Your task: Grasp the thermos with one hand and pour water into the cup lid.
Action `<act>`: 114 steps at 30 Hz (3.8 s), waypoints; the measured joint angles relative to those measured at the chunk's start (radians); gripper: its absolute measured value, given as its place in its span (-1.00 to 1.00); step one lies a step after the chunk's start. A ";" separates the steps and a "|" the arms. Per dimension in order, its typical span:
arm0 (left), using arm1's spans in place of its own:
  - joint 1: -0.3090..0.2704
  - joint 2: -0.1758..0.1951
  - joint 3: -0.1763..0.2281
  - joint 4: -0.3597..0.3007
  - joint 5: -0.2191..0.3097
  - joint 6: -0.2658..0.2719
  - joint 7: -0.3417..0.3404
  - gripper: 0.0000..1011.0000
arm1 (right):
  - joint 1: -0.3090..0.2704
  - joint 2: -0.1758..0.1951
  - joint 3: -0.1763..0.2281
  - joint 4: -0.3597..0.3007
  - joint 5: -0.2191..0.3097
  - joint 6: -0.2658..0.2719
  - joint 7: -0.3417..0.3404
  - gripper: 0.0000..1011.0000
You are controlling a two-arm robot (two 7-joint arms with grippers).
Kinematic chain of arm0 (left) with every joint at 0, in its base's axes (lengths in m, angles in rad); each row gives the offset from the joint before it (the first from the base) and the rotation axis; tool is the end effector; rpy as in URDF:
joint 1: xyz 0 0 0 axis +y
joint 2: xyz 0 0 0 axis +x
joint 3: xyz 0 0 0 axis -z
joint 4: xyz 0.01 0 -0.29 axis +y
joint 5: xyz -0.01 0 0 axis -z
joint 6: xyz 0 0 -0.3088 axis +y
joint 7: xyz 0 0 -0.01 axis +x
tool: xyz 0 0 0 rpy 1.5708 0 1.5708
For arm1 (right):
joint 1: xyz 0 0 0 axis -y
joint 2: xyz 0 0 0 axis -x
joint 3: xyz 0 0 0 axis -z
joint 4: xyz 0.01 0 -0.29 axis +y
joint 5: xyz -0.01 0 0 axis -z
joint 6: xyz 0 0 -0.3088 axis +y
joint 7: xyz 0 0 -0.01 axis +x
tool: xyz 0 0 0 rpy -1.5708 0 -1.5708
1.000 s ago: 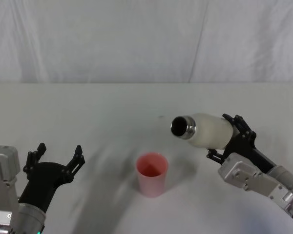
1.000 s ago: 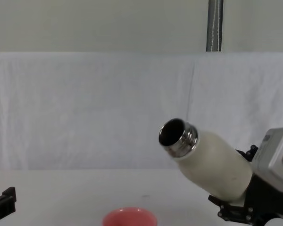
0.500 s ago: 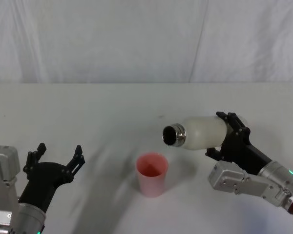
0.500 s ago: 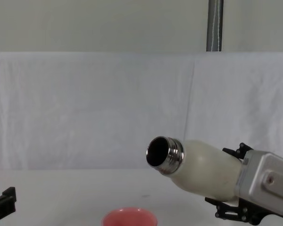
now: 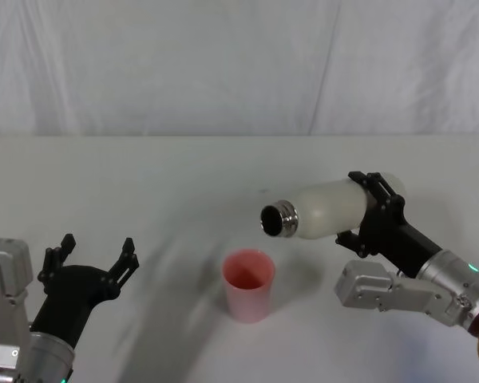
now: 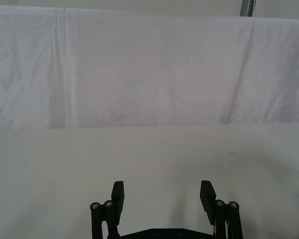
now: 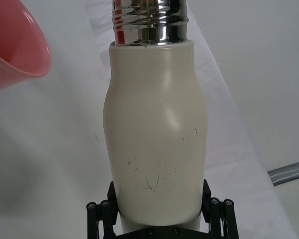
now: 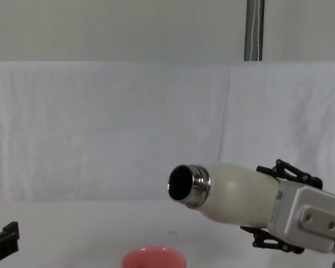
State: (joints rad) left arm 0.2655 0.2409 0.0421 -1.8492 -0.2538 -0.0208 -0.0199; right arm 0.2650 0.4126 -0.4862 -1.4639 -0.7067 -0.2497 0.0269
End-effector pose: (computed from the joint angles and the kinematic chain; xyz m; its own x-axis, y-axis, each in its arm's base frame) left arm 0.2529 0.0375 -0.2853 0.1244 0.9917 -0.0327 -0.9921 0.1239 -0.0176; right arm 0.3731 0.0076 -0.2778 0.2017 -0.3116 0.9286 0.8048 0.5930 0.0242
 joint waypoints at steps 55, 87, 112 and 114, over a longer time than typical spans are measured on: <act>0.000 0.000 0.000 0.000 0.000 0.000 0.000 0.98 | 0.083 0.020 -0.108 0.077 -0.114 -0.004 -0.069 0.89; 0.000 0.000 0.000 0.000 0.000 0.000 0.000 0.98 | 0.115 0.026 -0.142 0.107 -0.180 0.009 -0.130 0.89; 0.000 0.000 0.000 0.000 0.000 0.000 0.000 0.98 | 0.116 0.030 -0.148 0.096 -0.180 0.007 -0.132 0.89; 0.000 0.000 0.000 0.000 0.000 0.000 0.000 0.98 | 0.116 0.031 -0.149 0.096 -0.181 0.007 -0.132 0.89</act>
State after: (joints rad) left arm 0.2655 0.2409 0.0421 -1.8492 -0.2538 -0.0208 -0.0199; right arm 0.3809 0.4437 -0.6355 -1.3677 -0.8877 -0.2426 -0.1050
